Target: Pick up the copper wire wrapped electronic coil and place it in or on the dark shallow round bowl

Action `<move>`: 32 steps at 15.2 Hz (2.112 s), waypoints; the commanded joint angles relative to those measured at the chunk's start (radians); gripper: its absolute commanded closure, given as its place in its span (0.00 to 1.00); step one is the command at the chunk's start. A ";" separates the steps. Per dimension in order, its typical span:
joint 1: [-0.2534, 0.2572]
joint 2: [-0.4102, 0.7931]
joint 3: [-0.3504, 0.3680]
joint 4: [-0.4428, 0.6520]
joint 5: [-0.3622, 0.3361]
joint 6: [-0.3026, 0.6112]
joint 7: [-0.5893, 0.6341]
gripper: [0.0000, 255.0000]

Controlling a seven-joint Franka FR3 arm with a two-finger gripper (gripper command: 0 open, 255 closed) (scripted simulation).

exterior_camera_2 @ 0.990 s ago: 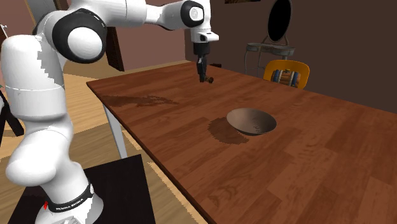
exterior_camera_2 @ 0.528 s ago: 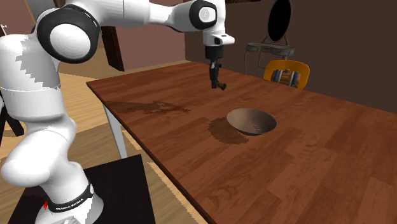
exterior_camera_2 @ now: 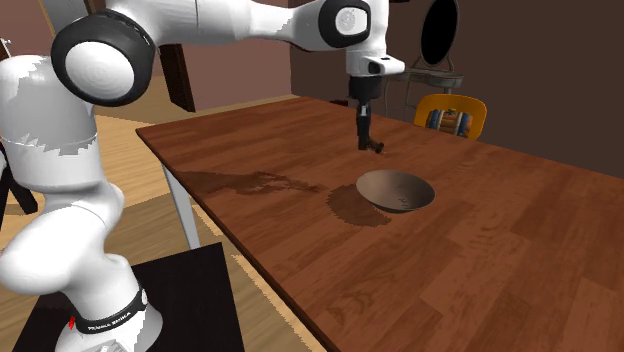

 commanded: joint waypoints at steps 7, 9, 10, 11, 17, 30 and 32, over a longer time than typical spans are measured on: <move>-0.077 0.075 -0.050 0.090 -0.004 -0.004 -0.133 1.00; -0.079 0.070 -0.050 0.056 -0.003 0.025 -0.131 1.00; -0.081 0.068 -0.050 0.039 -0.003 0.040 -0.131 1.00; -0.081 0.066 -0.050 0.024 -0.003 0.054 -0.130 1.00; -0.086 0.063 -0.052 -0.063 -0.004 0.136 -0.123 1.00; -0.087 0.063 -0.053 -0.092 -0.005 0.166 -0.121 0.00; -0.087 0.063 -0.053 -0.092 -0.005 0.166 -0.121 0.00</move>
